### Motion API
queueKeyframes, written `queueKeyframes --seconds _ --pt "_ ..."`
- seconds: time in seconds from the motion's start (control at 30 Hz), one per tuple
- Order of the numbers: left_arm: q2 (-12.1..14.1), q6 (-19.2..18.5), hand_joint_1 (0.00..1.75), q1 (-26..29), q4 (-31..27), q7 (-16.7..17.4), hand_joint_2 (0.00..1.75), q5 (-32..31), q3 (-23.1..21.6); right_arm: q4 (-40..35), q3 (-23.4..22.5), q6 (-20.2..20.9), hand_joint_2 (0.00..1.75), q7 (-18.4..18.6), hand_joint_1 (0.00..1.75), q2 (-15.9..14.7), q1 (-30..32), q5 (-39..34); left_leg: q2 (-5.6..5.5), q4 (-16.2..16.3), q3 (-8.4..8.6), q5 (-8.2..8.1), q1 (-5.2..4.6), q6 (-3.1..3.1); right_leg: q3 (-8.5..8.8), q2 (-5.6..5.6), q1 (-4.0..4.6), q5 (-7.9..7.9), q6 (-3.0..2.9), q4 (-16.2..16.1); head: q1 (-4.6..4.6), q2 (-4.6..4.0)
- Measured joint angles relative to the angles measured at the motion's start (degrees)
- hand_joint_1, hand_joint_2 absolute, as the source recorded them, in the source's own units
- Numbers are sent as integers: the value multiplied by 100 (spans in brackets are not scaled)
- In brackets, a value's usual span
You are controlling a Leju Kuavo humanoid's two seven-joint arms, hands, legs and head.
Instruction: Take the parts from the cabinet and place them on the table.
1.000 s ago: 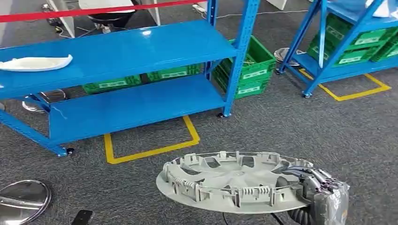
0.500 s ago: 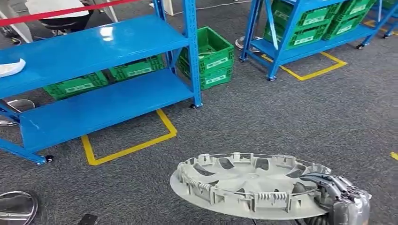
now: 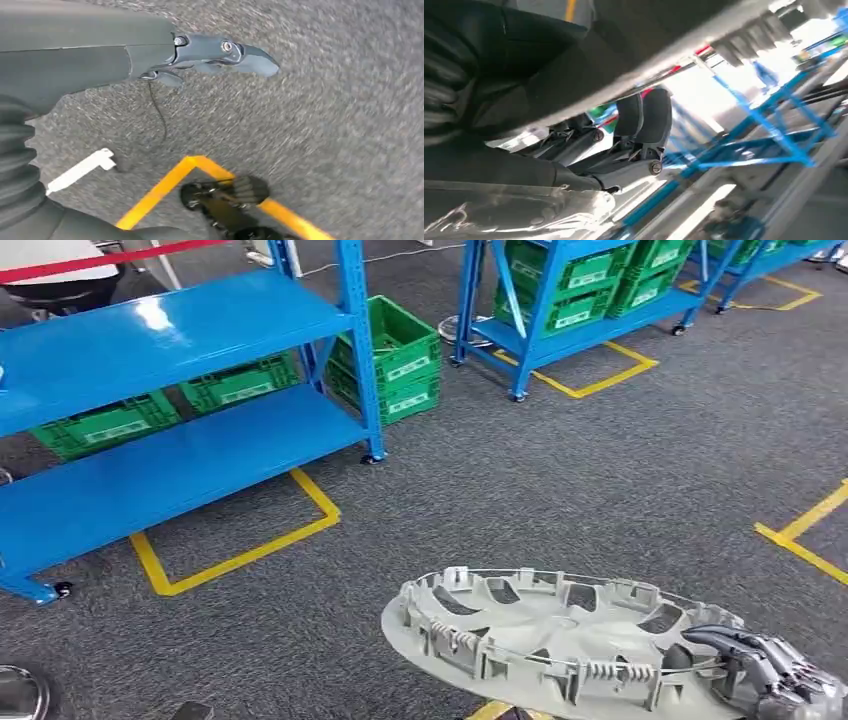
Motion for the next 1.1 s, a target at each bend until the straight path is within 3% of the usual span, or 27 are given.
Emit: queueKeyframes --seconds 0.03,0.1,0.13,0.17,0.2,0.27,0.3,0.33,0.37,0.4,0.43,0.47,0.5,0.57,0.6,0.63,0.67,0.7,0.8,0.83,0.87,0.9,0.93,0.97,1.0,1.03,1.1 --pt "0 0 0 1 0 0 175 -11 -13 -17 -31 0 175 -7 175 31 22 0 79 11 -73 50 0 -18 171 -4 -14 206 14 -78 4 0" --pt "-2 0 0 -1 0 0 175 -15 -31 -57 -98 0 175 -11 175 76 67 4 210 41 -196 117 2 -58 822 -113 -25 530 20 -850 2 0" --pt "0 0 0 -2 0 0 175 -15 -52 -85 -124 0 175 -15 175 96 83 2 265 71 -220 140 -5 -87 1256 -288 -23 456 16 -1464 0 0" --pt "4 0 0 3 0 0 175 -15 -57 -105 -140 0 175 -20 175 107 76 4 322 78 -255 164 -20 -123 1569 -419 44 243 -2 -1915 0 0" --pt "2 0 0 -1 0 0 175 -15 -59 -133 -144 0 175 -22 175 118 89 7 374 85 -260 214 -24 -164 1586 -397 60 221 -112 -2038 -13 0" --pt "0 0 0 -17 0 0 175 -17 -66 -160 -159 0 175 -24 175 155 125 2 476 82 -284 287 2 -213 1459 -286 90 282 -160 -2007 0 0" --pt "0 0 0 -15 0 0 175 -15 -72 -168 -179 0 175 -26 175 159 140 4 509 83 -300 310 4 -244 1383 -242 83 341 -229 -2040 -6 0" --pt "13 0 0 -16 0 0 175 -15 -78 -175 -192 0 175 -28 175 180 152 7 303 132 -340 164 22 -300 1396 -205 48 406 -296 -2057 -6 0" --pt "2 0 0 -10 2 -2 175 -15 -92 -177 -203 0 175 -24 175 188 146 4 60 357 -429 -164 19 -326 1308 -161 46 460 -340 -2056 -20 0" --pt "-4 0 0 9 4 -2 175 -15 -100 -179 -210 0 175 -24 175 201 137 7 -75 772 -547 -531 28 -333 1227 -114 46 526 -371 -2049 -17 -2" --pt "-4 -23 0 7 4 0 175 -9 -105 -181 -212 19 175 -18 175 216 134 17 -136 1250 -686 -824 26 -333 1143 -37 47 596 -373 -2045 -15 0" --pt "-4 -130 0 -95 4 42 175 20 -107 -179 -214 110 175 73 175 225 64 77 -166 1628 -795 -960 22 -331 1053 45 48 654 -374 -2044 -20 0" --pt "-34 -313 0 -386 7 371 175 81 -109 -149 -216 333 175 272 175 240 -187 192 -181 1814 -841 -932 24 -327 949 115 47 747 -379 -2041 -22 0" --pt "-125 -650 0 -1705 -29 1626 175 234 -162 182 -267 739 175 698 175 253 -1175 435 -200 1477 -687 -479 39 -318 670 174 42 952 -344 -2022 -28 -2" --pt "-166 -763 0 -2251 -99 2065 175 377 -225 315 -299 774 175 782 175 256 -1472 472 -248 1061 -447 -261 50 -317 553 168 34 1026 -319 -1989 -20 0" --pt "-220 -863 0 -2662 -196 2275 175 573 -333 365 -341 772 175 824 175 256 -1656 461 -395 586 -107 -151 80 -328 462 182 21 1082 -288 -1953 -13 0" --pt "-249 -946 0 -2881 -281 2319 175 833 -464 382 -397 767 175 844 175 256 -1784 431 -658 169 183 -326 93 -333 394 208 48 1123 -257 -1919 -22 0" --pt "-251 -1010 0 -2908 -358 2321 175 1046 -598 402 -459 763 175 855 175 256 -1895 411 -662 104 235 -314 73 -261 390 303 43 1198 -246 -1892 0 0" --pt "-240 -1145 0 -2795 -553 2243 175 1538 -1022 426 -749 717 175 850 175 256 -1969 299 -491 146 170 -272 63 -178 332 637 -8 1381 -130 -1967 -44 0" --pt "-249 -1185 0 -2773 -601 2210 175 1675 -1155 433 -850 719 175 848 175 253 -1967 267 -406 138 148 -229 84 -114 243 470 15 1327 -112 -1922 -44 0" --pt "-238 -1231 0 -2739 -669 2224 175 1740 -1297 435 -950 697 175 871 175 253 -2009 281 -345 139 113 -191 70 -56 154 224 51 1112 -90 -1709 46 0" --pt "-223 -1291 0 -2621 -710 2387 175 1621 -1461 429 -1052 604 175 991 175 256 -2000 429 -275 140 75 -160 56 -24 4 89 36 825 -71 -1262 51 0" --pt "-208 -1254 0 -2401 -781 2518 175 1420 -1657 341 -1214 476 175 1031 175 267 -1841 444 -216 140 54 -146 44 -15 -151 9 22 552 -67 -723 52 0" --pt "-210 -978 0 -1997 -791 2362 175 1243 -1841 141 -1457 452 175 777 175 302 -1490 158 -149 140 57 -147 36 -14 -262 -21 15 320 -65 -250 59 0" --pt "-208 -432 0 -1459 -653 1875 175 1105 -1993 -179 -1882 654 175 236 175 411 -1042 -458 -91 141 74 -165 26 -11 -277 -22 10 202 -69 -1 70 -2" --pt "-181 -39 0 -926 -454 1237 175 1045 -2076 -466 -2416 1050 175 -438 175 636 -801 -1230 10 145 95 -198 14 -19 -179 -14 15 223 -80 -47 92 0" --pt "-98 144 0 28 -207 72 175 981 -2190 -875 -3837 2480 175 -1275 175 1103 -956 -2358 273 170 96 -253 0 -50 278 -67 35 525 -110 -838 79 0"
